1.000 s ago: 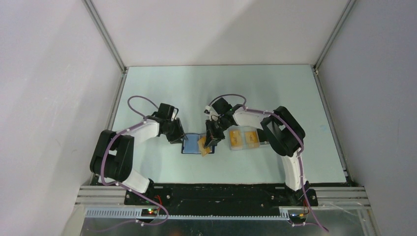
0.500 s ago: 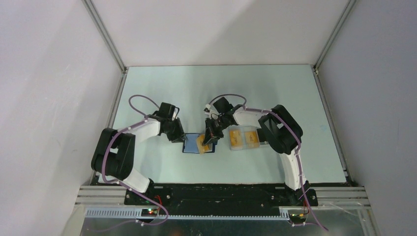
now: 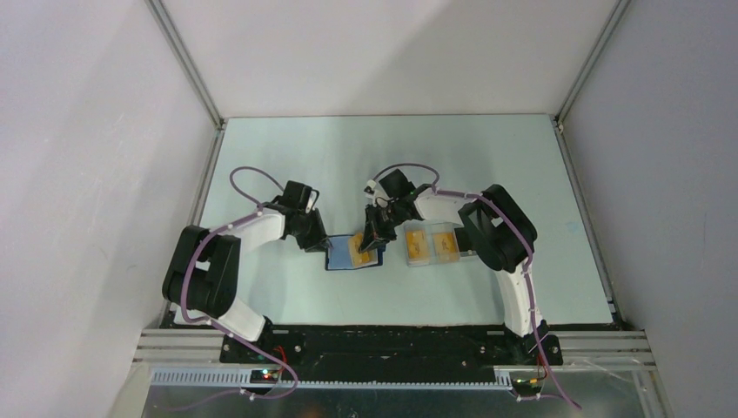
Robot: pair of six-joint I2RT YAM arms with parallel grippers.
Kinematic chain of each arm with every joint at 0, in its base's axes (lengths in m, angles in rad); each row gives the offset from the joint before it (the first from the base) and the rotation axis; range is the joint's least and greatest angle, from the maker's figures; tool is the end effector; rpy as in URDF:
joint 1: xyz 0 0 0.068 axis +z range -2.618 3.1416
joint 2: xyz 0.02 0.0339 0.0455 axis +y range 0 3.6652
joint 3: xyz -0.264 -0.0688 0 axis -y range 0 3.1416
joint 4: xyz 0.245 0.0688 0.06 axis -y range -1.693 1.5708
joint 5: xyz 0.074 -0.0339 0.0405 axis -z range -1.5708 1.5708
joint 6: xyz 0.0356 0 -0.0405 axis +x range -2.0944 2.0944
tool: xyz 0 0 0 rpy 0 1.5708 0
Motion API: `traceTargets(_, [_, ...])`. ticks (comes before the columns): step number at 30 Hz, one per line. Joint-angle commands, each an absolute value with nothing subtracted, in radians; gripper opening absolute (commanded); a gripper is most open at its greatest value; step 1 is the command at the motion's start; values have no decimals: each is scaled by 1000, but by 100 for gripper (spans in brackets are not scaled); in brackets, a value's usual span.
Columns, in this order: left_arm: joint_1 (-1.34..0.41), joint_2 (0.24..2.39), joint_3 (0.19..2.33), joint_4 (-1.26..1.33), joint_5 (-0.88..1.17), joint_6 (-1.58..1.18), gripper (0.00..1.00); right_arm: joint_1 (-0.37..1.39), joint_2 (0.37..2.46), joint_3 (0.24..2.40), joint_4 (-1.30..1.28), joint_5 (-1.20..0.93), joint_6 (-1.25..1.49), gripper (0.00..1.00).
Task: Put the credit cards into the card holder
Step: Insert the credit card into the card holder.
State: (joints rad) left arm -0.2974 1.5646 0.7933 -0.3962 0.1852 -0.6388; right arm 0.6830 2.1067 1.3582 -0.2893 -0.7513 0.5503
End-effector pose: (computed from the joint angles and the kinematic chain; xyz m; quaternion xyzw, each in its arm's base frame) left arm 0.2645 -0.0879 0.1495 -0.1475 0.9645 -0.1708 0.1371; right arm 0.3151 0.2877 0.1316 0.1559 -0.8890 -0.4304 0.0048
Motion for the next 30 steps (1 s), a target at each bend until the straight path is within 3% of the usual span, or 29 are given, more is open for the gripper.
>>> traceTargets(1, [-311, 1605, 785, -441, 129, -600, 29, 684, 2112, 1365, -272, -682, 557, 0])
traceTargets(30, [-320, 1605, 794, -455, 128, -597, 28, 717, 2061, 1265, -71, -589, 646, 0])
